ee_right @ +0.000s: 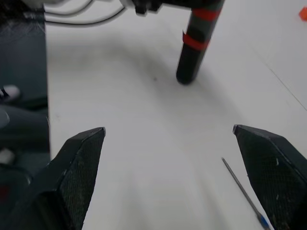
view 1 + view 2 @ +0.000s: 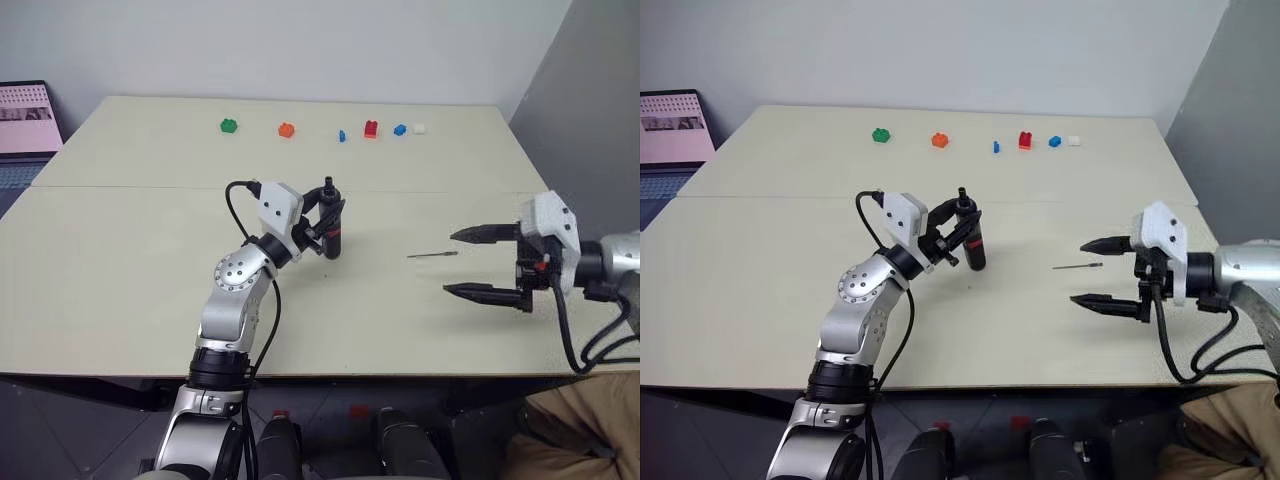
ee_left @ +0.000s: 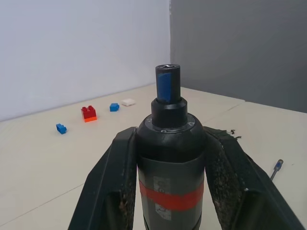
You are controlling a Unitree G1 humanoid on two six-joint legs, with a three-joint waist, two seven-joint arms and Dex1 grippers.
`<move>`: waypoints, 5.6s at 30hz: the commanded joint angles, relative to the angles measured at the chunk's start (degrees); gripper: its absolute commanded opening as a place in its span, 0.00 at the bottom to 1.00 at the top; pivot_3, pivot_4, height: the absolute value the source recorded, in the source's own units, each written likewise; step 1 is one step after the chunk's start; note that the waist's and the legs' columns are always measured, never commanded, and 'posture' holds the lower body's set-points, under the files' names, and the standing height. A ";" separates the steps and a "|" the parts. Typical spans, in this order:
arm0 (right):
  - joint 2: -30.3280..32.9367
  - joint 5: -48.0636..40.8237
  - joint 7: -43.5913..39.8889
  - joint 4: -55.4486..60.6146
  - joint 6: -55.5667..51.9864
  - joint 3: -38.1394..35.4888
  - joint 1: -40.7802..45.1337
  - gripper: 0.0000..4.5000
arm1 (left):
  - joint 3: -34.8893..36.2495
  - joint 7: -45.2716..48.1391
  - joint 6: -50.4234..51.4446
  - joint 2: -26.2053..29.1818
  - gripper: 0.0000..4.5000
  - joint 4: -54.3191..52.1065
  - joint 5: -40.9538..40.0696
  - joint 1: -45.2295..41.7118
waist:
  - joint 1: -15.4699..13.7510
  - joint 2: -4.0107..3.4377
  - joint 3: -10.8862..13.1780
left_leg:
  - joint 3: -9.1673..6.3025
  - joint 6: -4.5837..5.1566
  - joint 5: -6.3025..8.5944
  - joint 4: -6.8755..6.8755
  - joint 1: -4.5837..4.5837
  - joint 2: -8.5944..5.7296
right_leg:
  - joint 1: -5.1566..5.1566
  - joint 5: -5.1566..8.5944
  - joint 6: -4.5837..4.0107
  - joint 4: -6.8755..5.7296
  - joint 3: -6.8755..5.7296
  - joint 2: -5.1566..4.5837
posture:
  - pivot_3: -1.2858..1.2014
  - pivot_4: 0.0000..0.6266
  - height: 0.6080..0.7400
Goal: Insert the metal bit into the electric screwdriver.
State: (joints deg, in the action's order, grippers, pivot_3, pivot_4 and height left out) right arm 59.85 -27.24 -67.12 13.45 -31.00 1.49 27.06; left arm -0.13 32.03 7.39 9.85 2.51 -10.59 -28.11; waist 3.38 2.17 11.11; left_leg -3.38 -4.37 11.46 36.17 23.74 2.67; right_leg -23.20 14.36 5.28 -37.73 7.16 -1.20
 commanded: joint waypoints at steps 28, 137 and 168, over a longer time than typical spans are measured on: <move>-30.88 50.61 -7.71 -84.35 33.14 32.95 47.95 0.88 | -2.24 -3.30 -1.12 1.56 0.37 -1.96 1.24 0.23 | 1.20 -0.10 0.00 | 0.05 -0.02 -0.01 -0.13 0.02 0.00 | -0.07 -0.35 0.06 0.05 0.01 -0.02 | 0.52 0.24 1.00; -43.95 -2.33 18.89 -22.42 7.55 -3.25 26.62 0.00 | -6.50 -11.56 3.96 -2.51 0.37 -7.95 4.40 -0.57 | 1.28 -0.23 0.10 | -0.09 -0.02 -0.01 -0.32 0.32 0.00 | -0.07 -0.28 0.29 0.62 -0.08 -0.01 | 0.52 0.24 1.00; -43.47 -0.63 15.51 -24.85 7.90 -2.77 26.04 0.00 | -6.21 -11.23 3.80 -1.76 0.37 -7.75 4.43 -0.96 | 1.28 -0.23 0.10 | -0.10 -0.02 -0.01 -0.33 0.32 0.00 | -0.07 -0.28 0.30 0.63 -0.09 -0.01 | 0.52 0.24 1.00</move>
State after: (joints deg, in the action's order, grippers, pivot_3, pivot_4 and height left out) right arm 16.22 -27.74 -51.15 -12.22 -24.24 -0.90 51.52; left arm -6.81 20.80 12.51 7.96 -3.67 -6.30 -27.82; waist 4.67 1.95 11.21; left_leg -3.47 -4.39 11.46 35.84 24.06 2.66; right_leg -23.27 14.08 5.58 -37.11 7.07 -1.21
